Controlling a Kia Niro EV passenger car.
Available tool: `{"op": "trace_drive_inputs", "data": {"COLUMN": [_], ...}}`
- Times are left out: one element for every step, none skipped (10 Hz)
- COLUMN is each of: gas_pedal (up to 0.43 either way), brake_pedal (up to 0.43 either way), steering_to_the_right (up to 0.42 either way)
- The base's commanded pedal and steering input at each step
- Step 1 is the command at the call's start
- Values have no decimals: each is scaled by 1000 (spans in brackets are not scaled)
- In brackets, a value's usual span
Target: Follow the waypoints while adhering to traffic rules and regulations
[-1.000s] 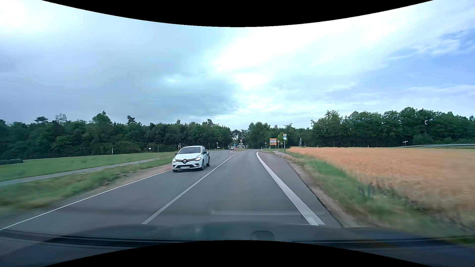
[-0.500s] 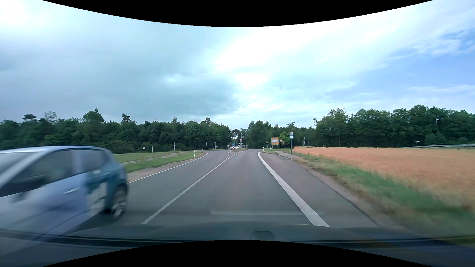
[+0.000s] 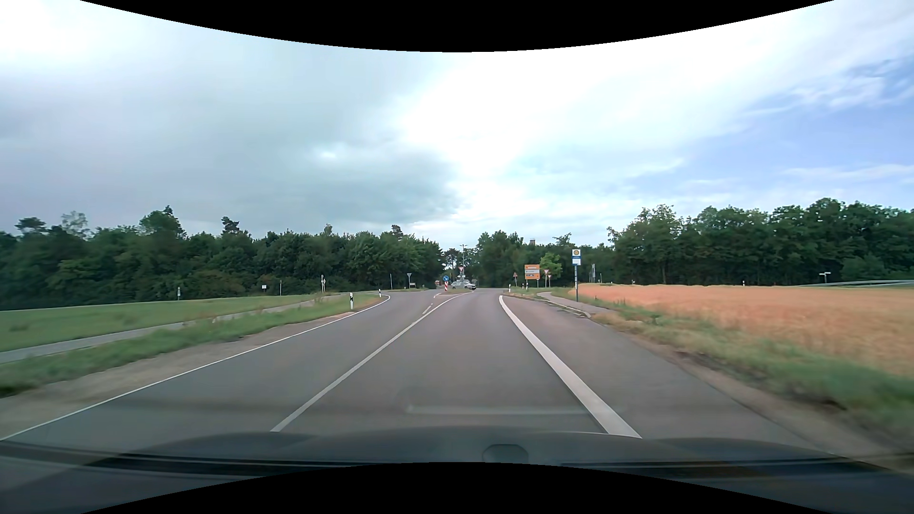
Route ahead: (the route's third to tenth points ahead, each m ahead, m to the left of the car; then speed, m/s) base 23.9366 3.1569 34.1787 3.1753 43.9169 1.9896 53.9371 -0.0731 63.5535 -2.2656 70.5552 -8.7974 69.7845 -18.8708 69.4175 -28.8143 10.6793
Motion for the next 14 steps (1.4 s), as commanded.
{"op": "trace_drive_inputs", "data": {"gas_pedal": [20, 0, 0, 0, 0, 0, 0, 0, 0, 0, 0, 0, 0, 0], "brake_pedal": [0, 0, 0, 0, 0, 0, 0, 0, 6, 55, 122, 146, 146, 146], "steering_to_the_right": [1, 1, 1, 2, 2, 1, 1, 2, 1, 1, -1, -1, -1, -1]}}
